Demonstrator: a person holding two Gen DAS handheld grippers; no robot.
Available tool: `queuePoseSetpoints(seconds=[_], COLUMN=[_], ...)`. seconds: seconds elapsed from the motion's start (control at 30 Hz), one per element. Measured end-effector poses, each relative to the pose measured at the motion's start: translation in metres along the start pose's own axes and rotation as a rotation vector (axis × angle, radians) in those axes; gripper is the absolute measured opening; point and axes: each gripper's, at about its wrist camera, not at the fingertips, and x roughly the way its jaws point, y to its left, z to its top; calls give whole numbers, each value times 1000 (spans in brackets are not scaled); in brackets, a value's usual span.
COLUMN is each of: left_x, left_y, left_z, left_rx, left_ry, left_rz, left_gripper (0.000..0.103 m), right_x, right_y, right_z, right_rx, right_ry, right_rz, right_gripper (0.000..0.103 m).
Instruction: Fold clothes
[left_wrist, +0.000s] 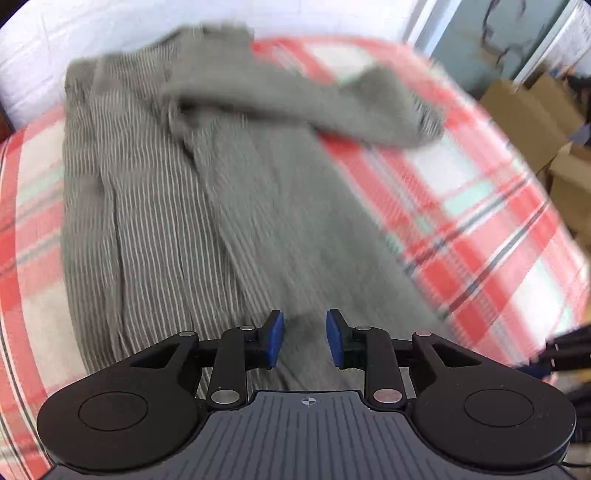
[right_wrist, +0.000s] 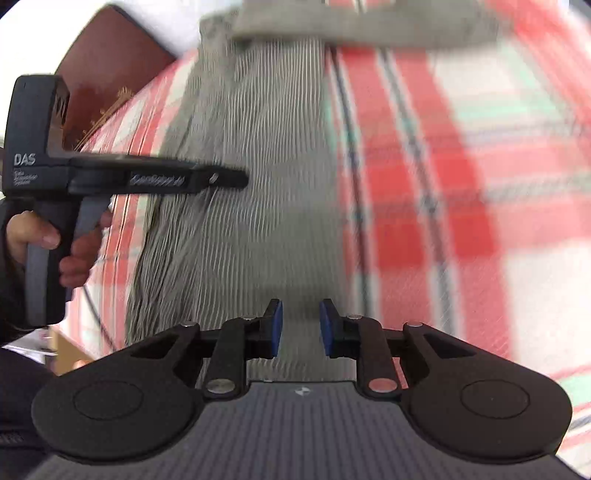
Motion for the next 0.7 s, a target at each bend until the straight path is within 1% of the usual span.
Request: queuePoseSetpoints(seconds=[0.03, 0.07, 0.1, 0.13, 0.2, 0.27, 0.33, 0.5, 0.57, 0.7], left_x=[-7, -14, -18, -22, -23, -16, -5, 23, 33, 45], left_y=[2, 5, 8, 11, 19, 24, 30, 38, 40, 41], left_z=[7, 16, 26, 37, 58, 79, 96, 119, 126, 127], left_rx=[-3, -7, -21, -37, -89, -139, -183, -296, -316, -371], left_ry=[-29, -59, -87, -114, -151, -161, -151, -102, -92, -91], left_rz=[-6, -5, 3, 12, 38, 49, 75, 138, 149, 158], left_gripper=[50, 53, 59, 65, 69, 70, 70, 70, 70, 70], right_x=[-2, -3, -5, -6, -9, -12, -15, -20, -10, 10], right_y=[-4, -8, -12, -15, -23, -31, -38, -57, -63, -72], right_z=[10, 20, 30, 41, 61, 81, 102, 150, 156, 163], right_rx=[-27, -55, -82, -109, -164, -218, -273, -409, -464, -543], right_ry=[-11, -22, -33, -43, -65, -87, -109, -152, -121, -72], right_rz=[-18, -36, -55, -73, -109, -146, -182, -264, -253, -229], right_gripper=[27, 29, 34, 35, 36, 39, 51, 52, 52, 52])
